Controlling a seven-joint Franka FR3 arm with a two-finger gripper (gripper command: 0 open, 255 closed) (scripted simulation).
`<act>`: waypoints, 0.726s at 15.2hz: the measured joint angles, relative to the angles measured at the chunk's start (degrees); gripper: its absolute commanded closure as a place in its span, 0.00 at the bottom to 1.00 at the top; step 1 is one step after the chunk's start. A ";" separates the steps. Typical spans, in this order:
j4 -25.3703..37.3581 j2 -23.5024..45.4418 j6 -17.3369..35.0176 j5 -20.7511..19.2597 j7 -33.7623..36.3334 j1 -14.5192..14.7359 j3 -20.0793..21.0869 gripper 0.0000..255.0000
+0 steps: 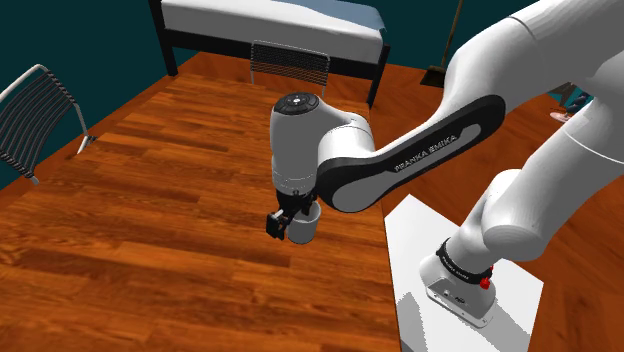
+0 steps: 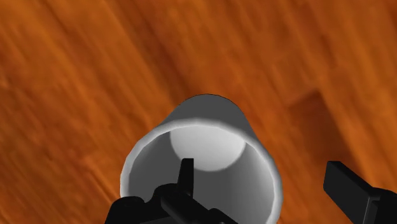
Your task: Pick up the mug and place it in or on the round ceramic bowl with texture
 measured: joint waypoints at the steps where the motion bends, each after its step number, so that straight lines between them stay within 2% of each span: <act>1: -0.02 0.07 0.09 -0.05 0.04 0.00 0.01 0.00; 4: -0.05 0.13 0.17 -0.09 0.09 0.00 0.02 0.00; 5: -0.05 0.13 0.17 -0.09 0.09 0.00 0.02 1.00; 11: -0.05 0.13 0.17 -0.09 0.09 0.01 0.02 1.00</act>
